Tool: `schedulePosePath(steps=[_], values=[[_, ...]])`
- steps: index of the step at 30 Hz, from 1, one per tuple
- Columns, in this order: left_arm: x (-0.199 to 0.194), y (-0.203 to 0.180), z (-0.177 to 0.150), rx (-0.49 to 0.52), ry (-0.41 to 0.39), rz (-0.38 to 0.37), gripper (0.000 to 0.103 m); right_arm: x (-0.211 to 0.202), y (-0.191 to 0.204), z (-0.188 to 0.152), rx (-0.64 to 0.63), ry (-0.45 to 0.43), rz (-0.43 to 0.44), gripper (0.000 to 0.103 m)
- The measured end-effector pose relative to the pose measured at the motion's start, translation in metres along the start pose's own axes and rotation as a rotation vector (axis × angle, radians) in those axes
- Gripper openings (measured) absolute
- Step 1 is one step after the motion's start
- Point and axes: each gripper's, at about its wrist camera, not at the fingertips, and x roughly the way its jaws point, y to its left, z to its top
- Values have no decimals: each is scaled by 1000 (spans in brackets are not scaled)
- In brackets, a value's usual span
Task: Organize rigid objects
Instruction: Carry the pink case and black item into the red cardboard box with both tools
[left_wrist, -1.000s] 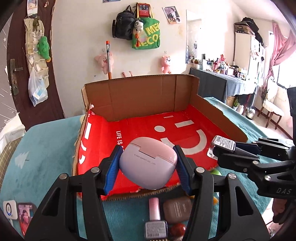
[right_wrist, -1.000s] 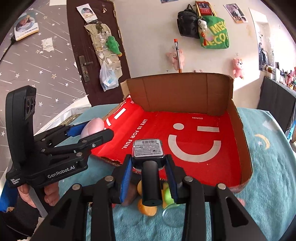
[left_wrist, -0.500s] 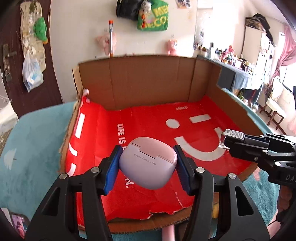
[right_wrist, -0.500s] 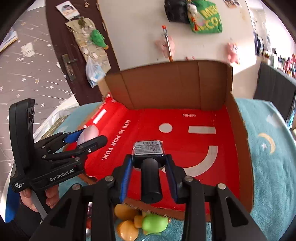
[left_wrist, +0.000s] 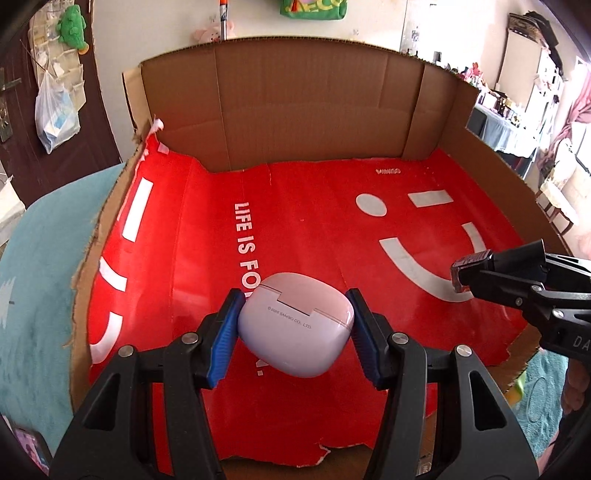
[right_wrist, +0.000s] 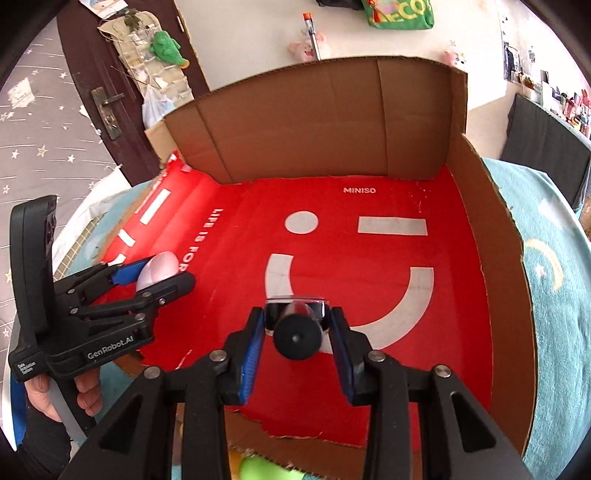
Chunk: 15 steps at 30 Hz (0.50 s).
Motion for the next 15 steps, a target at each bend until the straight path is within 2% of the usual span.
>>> schedulePosePath(steps=[15], values=[[15,3,4,-15,55,-3,54,11,-5,4,4,19,-37,38]])
